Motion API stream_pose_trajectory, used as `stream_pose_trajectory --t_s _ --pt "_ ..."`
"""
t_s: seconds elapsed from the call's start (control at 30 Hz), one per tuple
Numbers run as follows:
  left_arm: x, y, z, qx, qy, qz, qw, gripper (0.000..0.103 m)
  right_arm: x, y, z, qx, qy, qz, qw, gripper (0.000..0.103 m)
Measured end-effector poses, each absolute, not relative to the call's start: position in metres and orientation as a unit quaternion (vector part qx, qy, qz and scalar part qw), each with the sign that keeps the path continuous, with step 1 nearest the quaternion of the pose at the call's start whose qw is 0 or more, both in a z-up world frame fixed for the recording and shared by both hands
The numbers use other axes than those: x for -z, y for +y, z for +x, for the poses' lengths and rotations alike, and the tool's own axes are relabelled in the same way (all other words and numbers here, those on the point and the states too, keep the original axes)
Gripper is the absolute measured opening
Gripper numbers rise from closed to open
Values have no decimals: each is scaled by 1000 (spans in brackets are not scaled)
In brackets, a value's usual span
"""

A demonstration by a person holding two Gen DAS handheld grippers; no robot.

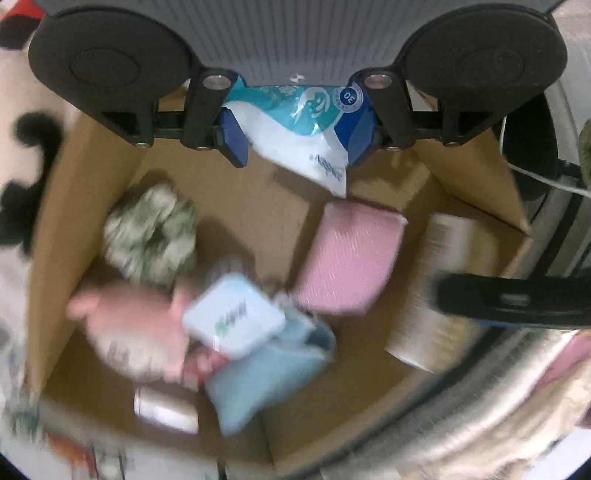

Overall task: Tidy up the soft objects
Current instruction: 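Open the left gripper to drop the tissue pack in the box while the right releases the wipes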

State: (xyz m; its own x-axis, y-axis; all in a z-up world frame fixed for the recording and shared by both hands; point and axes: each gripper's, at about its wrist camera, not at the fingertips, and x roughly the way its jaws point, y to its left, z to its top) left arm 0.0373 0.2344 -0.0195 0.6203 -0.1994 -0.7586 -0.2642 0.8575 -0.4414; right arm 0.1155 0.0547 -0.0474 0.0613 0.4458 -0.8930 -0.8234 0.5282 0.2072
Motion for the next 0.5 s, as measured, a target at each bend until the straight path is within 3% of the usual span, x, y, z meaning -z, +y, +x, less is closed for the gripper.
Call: stream_pose_trajectory --t_s 0.17,0.37,0.5 --pt "36 218 63 -22 478 -270 836 52 2 -9 91 -460 418 -118 774 64" --pt "49 184 102 -33 506 -204 837 52 -20 -83 44 -443 296 -77 843 64" --pt "52 165 114 -38 518 -179 836 53 -20 -113 32 -426 275 -55 860 64"
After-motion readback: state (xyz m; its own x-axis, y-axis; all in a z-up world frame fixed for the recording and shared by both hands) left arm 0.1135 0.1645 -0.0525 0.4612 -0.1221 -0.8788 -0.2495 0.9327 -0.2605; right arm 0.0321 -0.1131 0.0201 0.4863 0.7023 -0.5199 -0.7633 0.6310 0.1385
